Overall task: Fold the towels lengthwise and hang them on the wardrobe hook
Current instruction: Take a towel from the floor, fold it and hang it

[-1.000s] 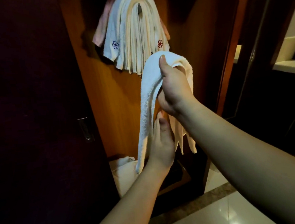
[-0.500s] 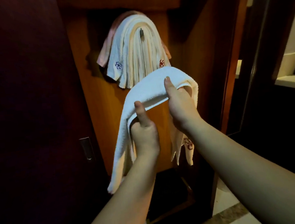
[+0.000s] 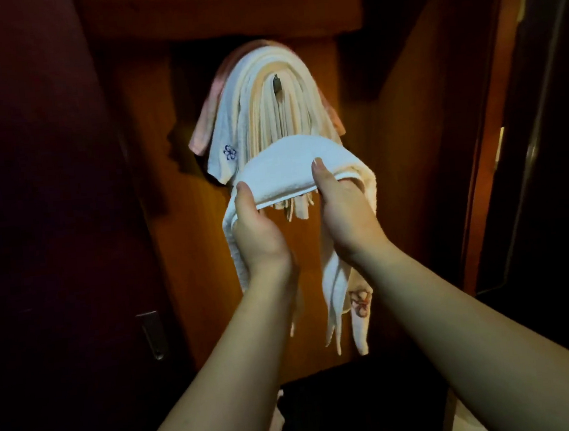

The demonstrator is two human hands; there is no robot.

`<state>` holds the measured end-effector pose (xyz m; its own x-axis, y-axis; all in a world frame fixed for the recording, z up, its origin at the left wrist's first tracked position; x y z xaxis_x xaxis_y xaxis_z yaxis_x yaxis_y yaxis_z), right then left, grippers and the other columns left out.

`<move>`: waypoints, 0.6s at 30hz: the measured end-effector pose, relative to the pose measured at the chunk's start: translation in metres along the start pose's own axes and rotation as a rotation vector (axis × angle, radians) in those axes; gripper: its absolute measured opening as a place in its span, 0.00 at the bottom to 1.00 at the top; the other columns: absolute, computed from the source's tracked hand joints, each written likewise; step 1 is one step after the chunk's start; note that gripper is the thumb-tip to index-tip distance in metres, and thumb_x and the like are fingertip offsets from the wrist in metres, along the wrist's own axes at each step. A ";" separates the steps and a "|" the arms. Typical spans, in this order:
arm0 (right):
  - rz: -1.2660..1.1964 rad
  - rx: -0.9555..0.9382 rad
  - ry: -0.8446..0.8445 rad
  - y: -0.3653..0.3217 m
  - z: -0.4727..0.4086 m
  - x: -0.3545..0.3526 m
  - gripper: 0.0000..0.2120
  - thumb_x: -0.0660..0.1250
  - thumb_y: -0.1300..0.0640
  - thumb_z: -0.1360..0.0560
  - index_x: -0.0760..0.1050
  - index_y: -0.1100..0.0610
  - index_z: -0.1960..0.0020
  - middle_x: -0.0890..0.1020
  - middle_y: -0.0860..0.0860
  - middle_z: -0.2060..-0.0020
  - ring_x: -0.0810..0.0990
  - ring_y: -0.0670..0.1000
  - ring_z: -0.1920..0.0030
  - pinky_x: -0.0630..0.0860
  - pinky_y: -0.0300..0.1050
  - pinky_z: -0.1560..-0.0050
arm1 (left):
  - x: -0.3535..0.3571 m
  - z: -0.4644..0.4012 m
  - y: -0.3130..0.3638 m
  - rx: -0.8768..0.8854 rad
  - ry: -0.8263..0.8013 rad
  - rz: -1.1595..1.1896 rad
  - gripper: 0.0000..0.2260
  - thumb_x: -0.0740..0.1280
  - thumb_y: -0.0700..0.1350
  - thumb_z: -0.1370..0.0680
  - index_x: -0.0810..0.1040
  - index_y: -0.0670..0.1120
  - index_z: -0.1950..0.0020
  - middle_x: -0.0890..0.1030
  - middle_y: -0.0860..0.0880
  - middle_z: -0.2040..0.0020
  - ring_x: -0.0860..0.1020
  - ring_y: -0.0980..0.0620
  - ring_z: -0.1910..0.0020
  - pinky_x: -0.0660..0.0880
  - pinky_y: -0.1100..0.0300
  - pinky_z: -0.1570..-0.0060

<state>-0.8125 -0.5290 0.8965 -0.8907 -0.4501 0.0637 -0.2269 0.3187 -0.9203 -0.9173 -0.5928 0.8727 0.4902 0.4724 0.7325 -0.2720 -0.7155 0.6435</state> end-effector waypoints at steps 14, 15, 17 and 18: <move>-0.161 0.089 -0.055 0.044 -0.144 -0.056 0.17 0.61 0.33 0.24 0.73 0.44 0.45 0.83 0.48 0.46 0.80 0.49 0.43 0.70 0.53 0.30 | 0.058 -0.086 0.010 0.350 -0.024 -0.581 0.13 0.62 0.53 0.18 0.80 0.52 0.59 0.85 0.58 0.62 0.81 0.64 0.59 0.76 0.59 0.53; -0.142 0.070 -0.055 0.041 -0.155 -0.058 0.16 0.61 0.34 0.23 0.74 0.44 0.45 0.83 0.48 0.47 0.81 0.48 0.45 0.70 0.51 0.32 | 0.063 -0.093 0.012 0.380 -0.025 -0.600 0.13 0.62 0.53 0.18 0.80 0.53 0.60 0.85 0.59 0.62 0.82 0.64 0.58 0.77 0.57 0.51; -0.137 0.012 -0.033 0.026 -0.171 -0.064 0.11 0.58 0.41 0.18 0.74 0.47 0.48 0.81 0.45 0.54 0.80 0.44 0.52 0.73 0.45 0.39 | 0.069 -0.105 0.018 0.431 -0.029 -0.646 0.13 0.62 0.52 0.18 0.81 0.53 0.59 0.85 0.60 0.61 0.82 0.63 0.56 0.77 0.56 0.48; -0.134 -0.009 -0.013 0.018 -0.180 -0.067 0.10 0.58 0.45 0.17 0.73 0.47 0.53 0.80 0.44 0.59 0.78 0.42 0.56 0.74 0.41 0.47 | 0.073 -0.114 0.021 0.451 -0.030 -0.669 0.13 0.62 0.53 0.18 0.81 0.52 0.58 0.85 0.58 0.60 0.82 0.62 0.55 0.78 0.55 0.47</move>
<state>-0.8281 -0.3427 0.9454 -0.8467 -0.5003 0.1811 -0.3474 0.2620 -0.9004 -0.9820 -0.5150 0.9652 0.4545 0.8647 0.2138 0.4442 -0.4280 0.7871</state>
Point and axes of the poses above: each hand's wrist, its own z-axis away from the middle knuckle, its own x-axis out of the palm, y = z × x, the point moved 8 cm from there along -z, towards the middle knuckle
